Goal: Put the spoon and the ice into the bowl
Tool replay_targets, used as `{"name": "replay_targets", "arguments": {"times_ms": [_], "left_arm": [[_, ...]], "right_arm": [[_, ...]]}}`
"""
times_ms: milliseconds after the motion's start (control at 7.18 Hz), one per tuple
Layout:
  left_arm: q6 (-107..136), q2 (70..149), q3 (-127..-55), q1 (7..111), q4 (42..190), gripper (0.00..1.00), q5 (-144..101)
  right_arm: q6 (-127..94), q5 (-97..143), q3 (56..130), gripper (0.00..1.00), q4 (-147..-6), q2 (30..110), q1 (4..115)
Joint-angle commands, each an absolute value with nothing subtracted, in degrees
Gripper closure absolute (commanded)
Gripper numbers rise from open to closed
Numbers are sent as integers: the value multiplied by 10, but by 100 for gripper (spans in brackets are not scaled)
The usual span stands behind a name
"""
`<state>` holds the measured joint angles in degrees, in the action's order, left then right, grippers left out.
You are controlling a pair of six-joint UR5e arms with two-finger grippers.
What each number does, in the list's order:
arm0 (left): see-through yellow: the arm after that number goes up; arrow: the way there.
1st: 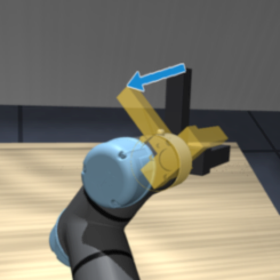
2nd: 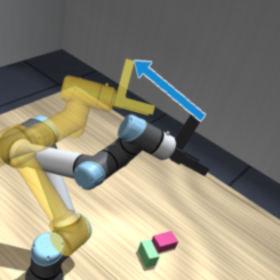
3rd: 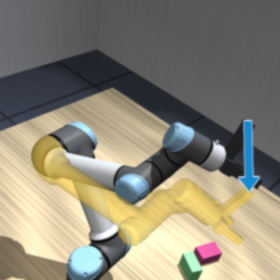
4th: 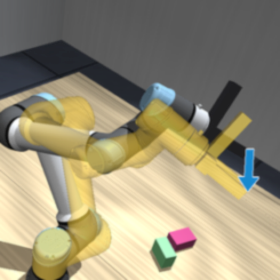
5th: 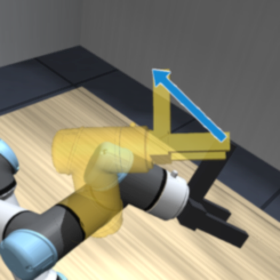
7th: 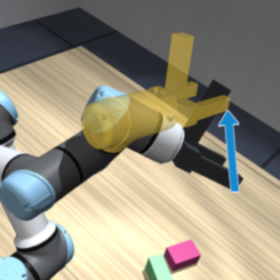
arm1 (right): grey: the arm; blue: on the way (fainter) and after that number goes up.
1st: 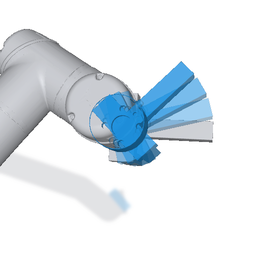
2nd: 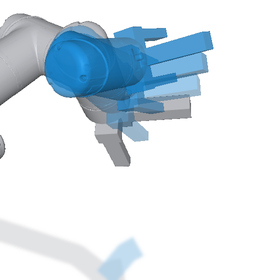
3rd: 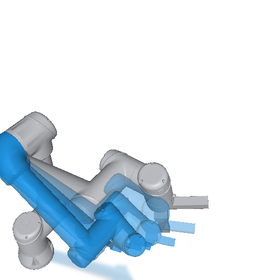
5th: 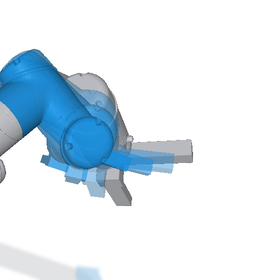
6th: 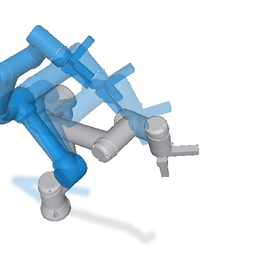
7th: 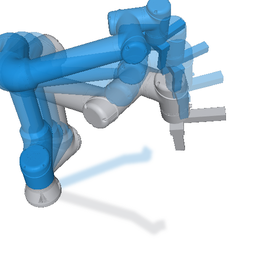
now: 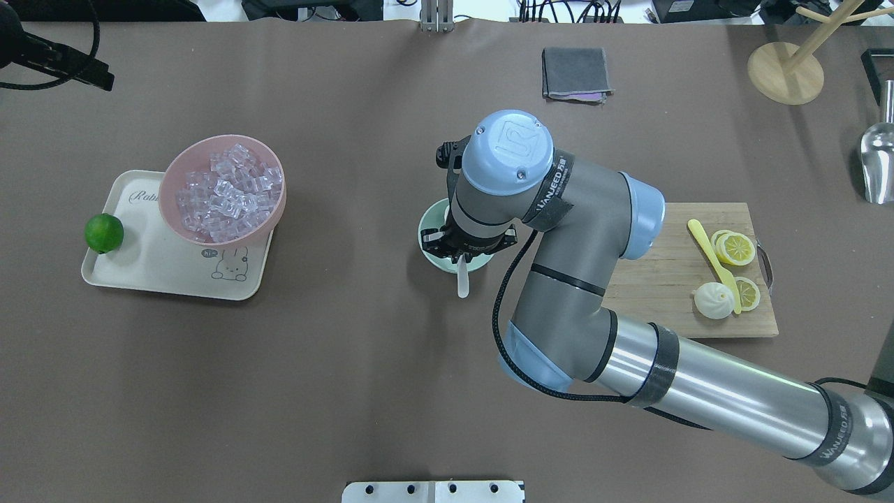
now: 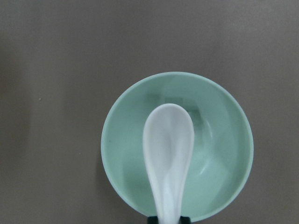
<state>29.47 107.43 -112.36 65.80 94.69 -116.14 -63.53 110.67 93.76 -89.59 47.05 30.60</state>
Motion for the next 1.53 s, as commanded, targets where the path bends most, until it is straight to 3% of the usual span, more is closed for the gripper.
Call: {"name": "replay_targets", "arguments": {"times_ms": [0,418,696,835,1114,1392], "left_arm": [[294,1071,-1091,658,947,2,-1162],[293,1071,-1080,657,947,2,-1161],[293,1066,-1078,669,940,2,-1161],[292,1003,-1078,671,946,2,-1159],[212,985,-1034,749,947,2,-1178],[155,944,-1006,823,947,2,-1314]], "right_arm": [[-627,1080,922,1,-901,455,304],[-581,1159,938,0,-903,481,384],[-434,1196,1018,0,-912,593,460],[-321,1219,1032,0,-912,640,504],[-154,1220,1033,0,-904,720,572],[-108,1206,1020,0,-904,740,610]]}}
